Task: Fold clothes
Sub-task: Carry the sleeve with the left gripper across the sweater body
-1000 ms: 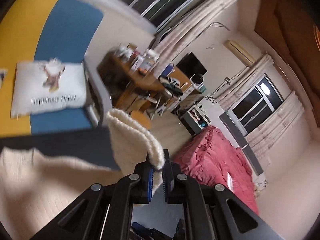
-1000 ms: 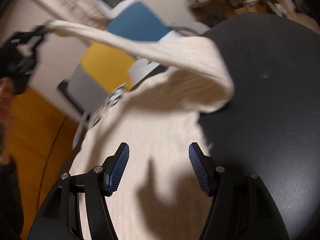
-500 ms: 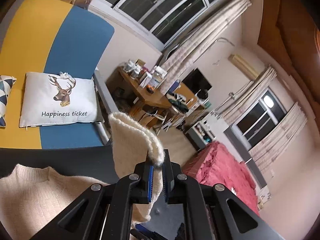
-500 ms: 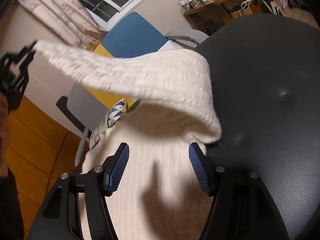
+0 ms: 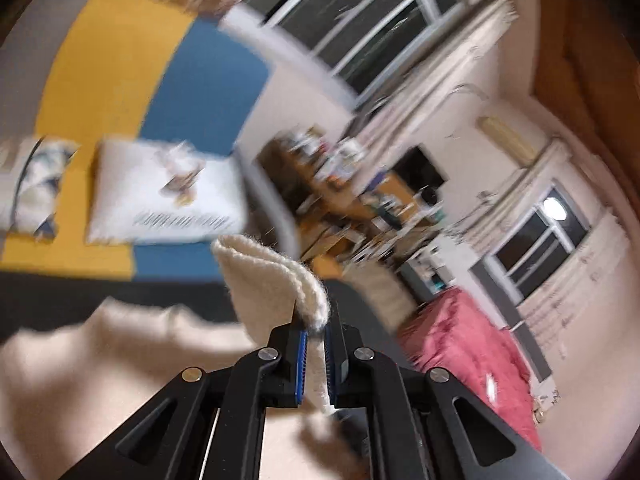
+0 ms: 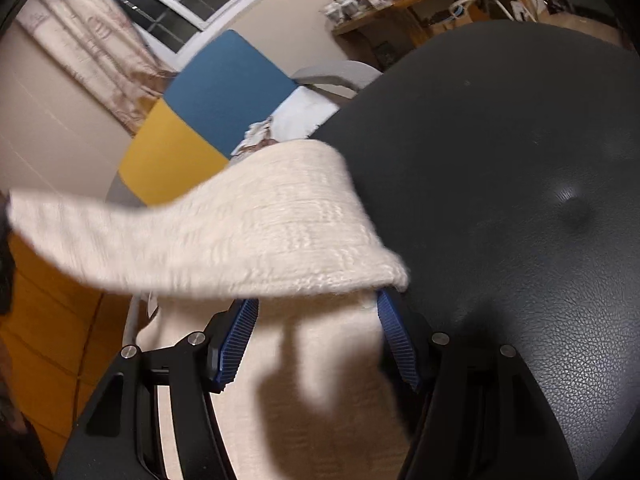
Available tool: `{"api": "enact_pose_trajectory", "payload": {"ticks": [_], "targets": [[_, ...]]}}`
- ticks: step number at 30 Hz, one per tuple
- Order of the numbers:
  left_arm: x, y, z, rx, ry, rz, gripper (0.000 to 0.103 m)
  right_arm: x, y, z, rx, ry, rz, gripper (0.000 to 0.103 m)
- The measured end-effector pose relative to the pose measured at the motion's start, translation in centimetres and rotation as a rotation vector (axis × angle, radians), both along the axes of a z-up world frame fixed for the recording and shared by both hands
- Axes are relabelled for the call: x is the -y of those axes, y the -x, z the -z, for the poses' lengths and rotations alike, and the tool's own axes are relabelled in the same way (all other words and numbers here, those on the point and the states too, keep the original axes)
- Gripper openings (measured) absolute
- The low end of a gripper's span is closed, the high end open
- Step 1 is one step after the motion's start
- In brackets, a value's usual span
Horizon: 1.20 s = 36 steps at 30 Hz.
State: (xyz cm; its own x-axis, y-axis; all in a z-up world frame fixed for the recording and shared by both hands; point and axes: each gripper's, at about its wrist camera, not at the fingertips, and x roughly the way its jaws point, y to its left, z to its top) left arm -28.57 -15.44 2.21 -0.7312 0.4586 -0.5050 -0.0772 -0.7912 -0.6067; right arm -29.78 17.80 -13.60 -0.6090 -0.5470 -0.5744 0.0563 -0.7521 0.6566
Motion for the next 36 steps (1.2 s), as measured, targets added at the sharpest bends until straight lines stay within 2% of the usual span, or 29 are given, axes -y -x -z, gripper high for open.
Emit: {"api": "enact_pose_trajectory", "payload": {"ticks": [5,7,10,13,16,18,23,26,29,31,36], "targets": [[2.9,-1.1,10.0,0.231,0.002,-0.072,0.006,0.4,-0.2,0.0,-0.004,-0.048,-0.014,0.066],[3.9,-2.3,13.0,0.277,-0.021,-0.095,0.006,0.5,-0.3,-0.1,-0.005,-0.063,-0.019,0.066],[5.5,-3.7,15.3,0.306,-0.059,-0.127,0.006,0.8,-0.3,-0.2,-0.007,-0.089,-0.026,0.066],[6.3,-4.0,16.0,0.322,-0.077,-0.114,0.007,1.2,-0.3,-0.4,-0.009,-0.127,-0.035,0.066],[6.1,-3.7,16.2,0.346,-0.072,-0.1,0.008,2.0,-0.5,-1.1,-0.02,-0.226,-0.045,0.066],[5.9,-3.7,16.5,0.345,-0.063,-0.093,0.009,2.3,-1.2,-2.2,-0.056,-0.332,-0.05,0.066],[6.1,-3.6,16.8,0.352,-0.112,-0.089,0.012,2.2,-2.6,-3.0,-0.078,-0.643,-0.056,0.066],[6.5,-3.5,16.9,0.357,-0.142,-0.096,0.013,1.9,-1.8,-2.4,-0.063,-0.695,-0.07,0.066],[6.4,-3.5,16.3,0.327,-0.102,-0.119,0.013,2.4,-0.7,-2.1,-0.062,-0.732,-0.099,0.066],[6.1,-3.5,15.5,0.285,-0.047,-0.137,0.008,2.7,-0.2,-2.2,-0.075,-0.74,-0.096,0.066],[5.9,-4.3,14.4,0.228,-0.025,-0.155,0.006,3.1,0.8,-3.0,-0.111,-0.725,-0.056,0.066]]}}
